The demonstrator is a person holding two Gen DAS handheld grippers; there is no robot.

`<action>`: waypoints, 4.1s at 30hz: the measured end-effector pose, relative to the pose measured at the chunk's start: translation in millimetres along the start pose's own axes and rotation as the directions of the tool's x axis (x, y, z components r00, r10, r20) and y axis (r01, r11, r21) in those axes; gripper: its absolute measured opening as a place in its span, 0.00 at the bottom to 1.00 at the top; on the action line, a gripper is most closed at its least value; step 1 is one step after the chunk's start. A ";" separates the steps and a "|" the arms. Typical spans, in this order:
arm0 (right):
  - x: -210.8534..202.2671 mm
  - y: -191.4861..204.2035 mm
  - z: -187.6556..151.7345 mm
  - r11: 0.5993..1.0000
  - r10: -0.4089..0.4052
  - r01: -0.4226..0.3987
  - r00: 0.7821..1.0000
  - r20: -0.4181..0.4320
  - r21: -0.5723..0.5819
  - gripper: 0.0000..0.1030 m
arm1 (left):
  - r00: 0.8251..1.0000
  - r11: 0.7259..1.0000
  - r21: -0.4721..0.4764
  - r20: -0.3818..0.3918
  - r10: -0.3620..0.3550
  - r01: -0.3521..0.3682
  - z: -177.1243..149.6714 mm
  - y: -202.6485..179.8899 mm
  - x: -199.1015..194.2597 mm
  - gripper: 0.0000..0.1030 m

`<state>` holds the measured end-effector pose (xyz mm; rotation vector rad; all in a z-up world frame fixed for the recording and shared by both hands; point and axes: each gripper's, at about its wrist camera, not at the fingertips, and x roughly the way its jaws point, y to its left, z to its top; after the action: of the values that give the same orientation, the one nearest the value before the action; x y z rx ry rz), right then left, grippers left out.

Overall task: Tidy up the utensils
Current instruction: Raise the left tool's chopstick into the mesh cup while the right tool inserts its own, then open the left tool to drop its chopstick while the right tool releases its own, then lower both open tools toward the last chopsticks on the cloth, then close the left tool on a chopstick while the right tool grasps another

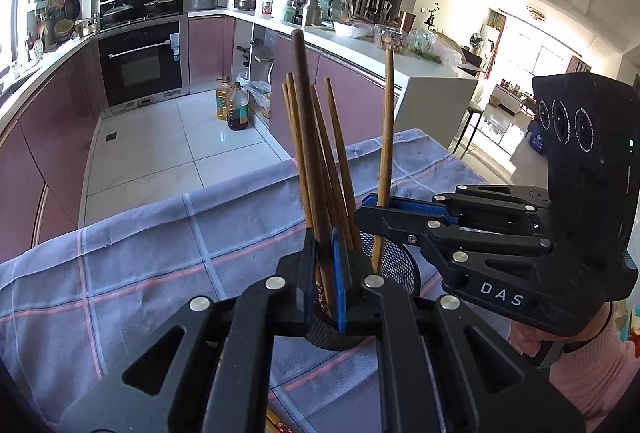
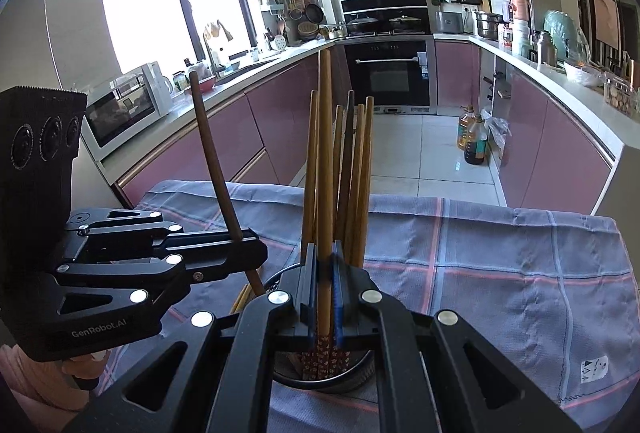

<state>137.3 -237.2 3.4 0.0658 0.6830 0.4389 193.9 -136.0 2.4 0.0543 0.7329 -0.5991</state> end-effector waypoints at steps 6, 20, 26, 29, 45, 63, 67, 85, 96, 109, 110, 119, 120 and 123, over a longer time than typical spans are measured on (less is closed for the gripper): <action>2.9 -4.3 2.2 1.000 -0.003 0.003 1.000 0.004 0.022 0.06 | 1.000 1.000 0.006 -0.010 0.000 0.000 4.7 -2.0 7.6 0.09; 3.8 -5.6 0.6 0.999 -0.010 0.009 1.000 0.008 0.050 0.08 | 1.000 1.000 -0.011 -0.014 0.007 -0.007 1.8 1.3 16.0 0.18; -10.1 -1.9 -6.0 0.998 0.010 -0.013 0.999 0.046 0.058 0.19 | 0.999 0.999 -0.025 0.028 0.042 -0.041 -11.6 7.8 3.1 0.29; -25.1 7.4 -11.0 0.999 0.027 -0.030 0.997 0.078 0.035 0.21 | 0.995 0.997 -0.023 0.067 0.072 -0.071 -22.2 12.7 -13.2 0.34; 2.1 65.3 -82.3 0.988 0.147 -0.150 0.984 -0.100 -0.029 0.49 | 0.931 0.934 -0.117 0.104 0.350 -0.338 -129.7 60.0 -89.5 0.94; 63.0 91.3 -103.7 0.994 0.089 -0.104 0.961 -0.260 -0.045 0.32 | 0.935 0.918 -0.194 0.005 0.354 -0.346 -166.1 73.4 -78.7 0.94; 66.9 93.1 -103.7 0.994 0.078 -0.095 0.961 -0.267 -0.051 0.31 | 0.938 0.920 -0.198 -0.004 0.345 -0.339 -168.2 74.1 -76.1 0.93; 48.6 67.8 -119.7 0.991 0.115 -0.092 0.958 -0.263 0.099 0.06 | 0.963 0.957 -0.117 -0.085 0.256 -0.265 -169.2 54.5 -38.5 0.73; 33.4 68.1 -131.0 0.983 0.161 -0.126 0.946 -0.281 0.136 0.07 | 0.964 0.971 -0.088 -0.168 0.207 -0.224 -168.9 47.3 -8.5 0.48; 43.7 76.6 -106.0 0.994 0.112 -0.110 0.961 -0.252 0.021 0.13 | 0.967 0.977 -0.078 -0.182 0.180 -0.197 -157.9 53.2 2.1 0.35; 46.3 77.4 -104.3 0.994 0.110 -0.110 0.962 -0.251 0.015 0.13 | 0.966 0.977 -0.079 -0.180 0.183 -0.200 -157.7 53.7 1.4 0.35; 67.5 80.3 -98.9 0.995 0.071 -0.086 0.958 -0.276 -0.041 0.12 | 0.972 0.976 -0.099 -0.158 0.175 -0.192 -158.4 59.3 -5.8 0.37; 67.5 79.3 -99.0 0.996 0.070 -0.083 0.959 -0.274 -0.037 0.11 | 0.972 0.977 -0.096 -0.158 0.175 -0.192 -158.8 58.8 -5.3 0.37; 67.0 71.3 -99.9 0.997 0.077 -0.079 0.960 -0.269 0.002 0.11 | 0.971 0.978 -0.090 -0.164 0.173 -0.190 -158.0 57.5 -1.8 0.37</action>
<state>94.7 -153.1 -100.0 0.0248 0.9482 0.5321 126.6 -47.7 -123.8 0.0703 0.8998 -0.3826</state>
